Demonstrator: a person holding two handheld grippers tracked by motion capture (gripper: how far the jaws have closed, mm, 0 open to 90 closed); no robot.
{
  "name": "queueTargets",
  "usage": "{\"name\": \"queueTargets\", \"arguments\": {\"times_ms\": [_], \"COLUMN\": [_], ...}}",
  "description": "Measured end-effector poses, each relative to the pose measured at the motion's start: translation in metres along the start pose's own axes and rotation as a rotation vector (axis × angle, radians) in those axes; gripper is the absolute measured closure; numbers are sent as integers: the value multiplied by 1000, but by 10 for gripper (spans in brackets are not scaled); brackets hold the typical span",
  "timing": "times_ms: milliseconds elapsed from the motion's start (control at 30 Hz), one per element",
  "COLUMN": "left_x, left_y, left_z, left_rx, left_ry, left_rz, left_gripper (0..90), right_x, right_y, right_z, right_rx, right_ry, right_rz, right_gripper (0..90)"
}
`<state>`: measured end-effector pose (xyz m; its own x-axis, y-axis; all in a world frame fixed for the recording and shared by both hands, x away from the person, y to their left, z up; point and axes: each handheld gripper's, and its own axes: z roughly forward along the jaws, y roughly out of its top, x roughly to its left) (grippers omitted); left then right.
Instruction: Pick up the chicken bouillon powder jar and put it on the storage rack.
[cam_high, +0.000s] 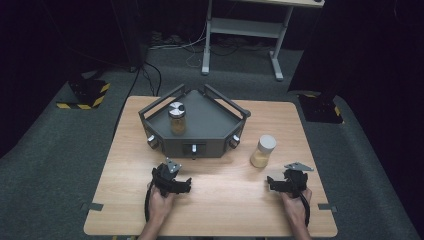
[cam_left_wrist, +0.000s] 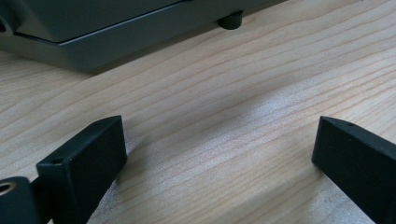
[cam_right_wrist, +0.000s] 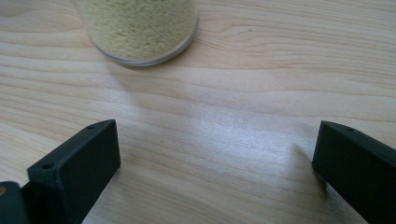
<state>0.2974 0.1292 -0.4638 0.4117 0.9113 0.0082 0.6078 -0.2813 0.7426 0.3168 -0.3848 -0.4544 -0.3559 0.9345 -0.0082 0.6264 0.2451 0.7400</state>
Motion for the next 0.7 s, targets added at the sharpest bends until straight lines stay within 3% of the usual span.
{"name": "queueTargets", "arguments": {"times_ms": [300, 700], "left_x": [0, 0], "left_y": [0, 0], "left_z": [0, 0], "left_rx": [0, 0], "left_ry": [0, 0], "left_rz": [0, 0], "left_gripper": [30, 30], "right_x": [1, 6], "right_y": [14, 41], "right_z": [-8, -3], "right_rx": [-56, -89], "right_ry": [51, 86], "right_rz": [-33, -62], "right_gripper": [11, 17]}}
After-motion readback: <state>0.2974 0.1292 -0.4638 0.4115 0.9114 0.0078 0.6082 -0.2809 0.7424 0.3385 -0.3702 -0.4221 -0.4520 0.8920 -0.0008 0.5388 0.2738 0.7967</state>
